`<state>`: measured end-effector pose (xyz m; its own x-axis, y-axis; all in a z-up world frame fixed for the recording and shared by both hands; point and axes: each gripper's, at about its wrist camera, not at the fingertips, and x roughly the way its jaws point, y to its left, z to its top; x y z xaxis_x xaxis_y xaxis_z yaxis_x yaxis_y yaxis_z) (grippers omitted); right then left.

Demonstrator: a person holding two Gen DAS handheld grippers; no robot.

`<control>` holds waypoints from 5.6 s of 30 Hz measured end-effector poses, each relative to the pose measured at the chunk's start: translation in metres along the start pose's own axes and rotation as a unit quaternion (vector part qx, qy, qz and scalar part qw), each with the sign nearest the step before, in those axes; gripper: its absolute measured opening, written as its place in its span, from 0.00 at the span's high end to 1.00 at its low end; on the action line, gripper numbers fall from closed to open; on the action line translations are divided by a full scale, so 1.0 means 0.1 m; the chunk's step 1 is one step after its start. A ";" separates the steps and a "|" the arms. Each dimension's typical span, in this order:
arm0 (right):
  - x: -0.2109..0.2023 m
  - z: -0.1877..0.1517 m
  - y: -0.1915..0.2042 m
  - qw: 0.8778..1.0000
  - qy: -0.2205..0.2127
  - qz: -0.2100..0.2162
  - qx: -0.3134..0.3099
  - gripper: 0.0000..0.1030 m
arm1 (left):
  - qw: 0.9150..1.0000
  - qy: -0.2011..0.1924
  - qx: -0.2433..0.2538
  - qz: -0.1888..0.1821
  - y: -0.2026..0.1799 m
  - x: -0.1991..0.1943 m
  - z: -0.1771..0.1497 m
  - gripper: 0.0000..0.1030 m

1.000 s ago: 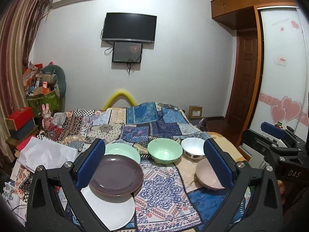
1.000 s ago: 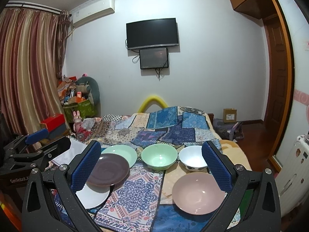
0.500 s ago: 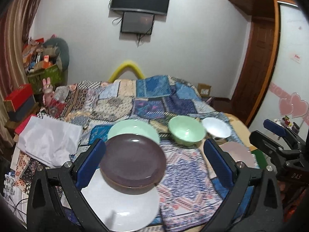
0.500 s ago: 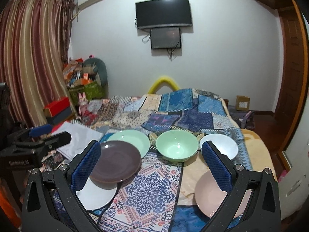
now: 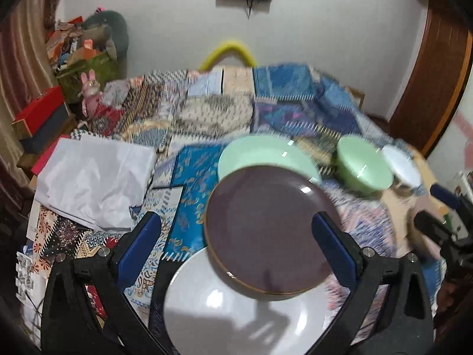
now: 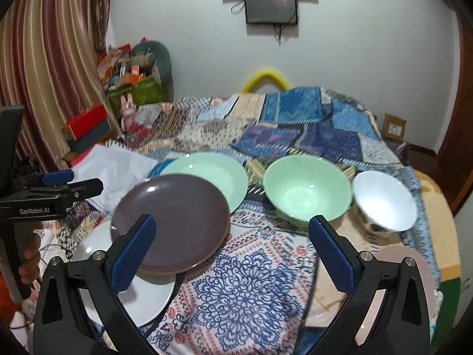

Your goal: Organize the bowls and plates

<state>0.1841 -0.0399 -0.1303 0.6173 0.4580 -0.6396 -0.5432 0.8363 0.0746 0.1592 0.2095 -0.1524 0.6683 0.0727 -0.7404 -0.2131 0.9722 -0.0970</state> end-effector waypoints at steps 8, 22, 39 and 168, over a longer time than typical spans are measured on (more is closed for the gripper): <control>0.53 -0.05 0.03 0.998 0.059 0.005 -0.011 0.20 | 0.999 0.047 0.004 0.005 0.23 0.53 -0.05 0.04; 1.07 -0.12 -0.09 0.990 0.129 0.043 0.041 0.59 | 0.994 0.099 0.008 -0.036 0.30 0.91 -0.08 0.54; 1.23 -0.12 -0.05 0.985 0.148 0.079 0.048 0.75 | 0.992 0.117 0.003 -0.051 0.27 1.00 -0.11 0.67; -0.14 -0.37 -0.19 0.996 0.063 0.046 0.036 0.54 | 0.998 0.037 0.003 0.045 -0.18 -0.50 -0.68 0.21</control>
<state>0.1648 -0.0738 -0.1507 0.4888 0.4958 -0.7178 -0.5482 0.8146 0.1894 0.0813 0.1738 -0.1593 0.5917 0.1429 -0.7934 -0.2646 0.9641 -0.0236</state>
